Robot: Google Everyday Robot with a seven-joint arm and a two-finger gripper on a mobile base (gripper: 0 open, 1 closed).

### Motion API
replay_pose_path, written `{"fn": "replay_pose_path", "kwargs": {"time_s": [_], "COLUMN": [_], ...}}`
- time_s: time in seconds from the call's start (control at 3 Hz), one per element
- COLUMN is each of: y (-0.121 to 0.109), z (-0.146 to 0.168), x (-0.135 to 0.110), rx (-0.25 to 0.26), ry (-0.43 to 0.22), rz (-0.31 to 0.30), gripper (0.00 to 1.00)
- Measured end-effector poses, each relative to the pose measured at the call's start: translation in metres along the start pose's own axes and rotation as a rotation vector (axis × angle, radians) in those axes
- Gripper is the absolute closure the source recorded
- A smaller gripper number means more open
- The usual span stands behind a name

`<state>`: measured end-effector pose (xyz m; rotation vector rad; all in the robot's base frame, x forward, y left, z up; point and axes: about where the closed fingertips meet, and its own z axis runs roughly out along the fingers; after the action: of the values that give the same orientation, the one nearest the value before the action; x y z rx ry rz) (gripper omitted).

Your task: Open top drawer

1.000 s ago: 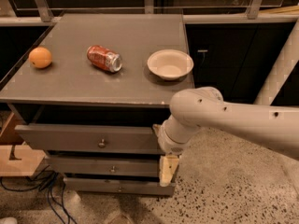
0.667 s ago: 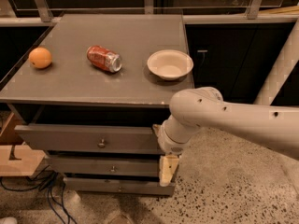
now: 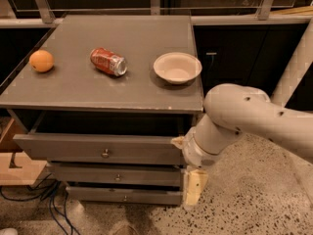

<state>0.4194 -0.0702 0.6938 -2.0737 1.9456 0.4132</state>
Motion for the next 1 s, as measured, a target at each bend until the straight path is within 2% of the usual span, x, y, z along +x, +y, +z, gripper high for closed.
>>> {"fn": "replay_pose_path", "kwargs": {"time_s": [0.33,1.0], "y": [0.009,-0.036], "z": [-0.004,0.002], "x": [0.000,0.001], "rx": [-0.019,0.066], "ry": [-0.010,0.043], "rz": [0.007,-0.014], "gripper": [0.00,0.00]}}
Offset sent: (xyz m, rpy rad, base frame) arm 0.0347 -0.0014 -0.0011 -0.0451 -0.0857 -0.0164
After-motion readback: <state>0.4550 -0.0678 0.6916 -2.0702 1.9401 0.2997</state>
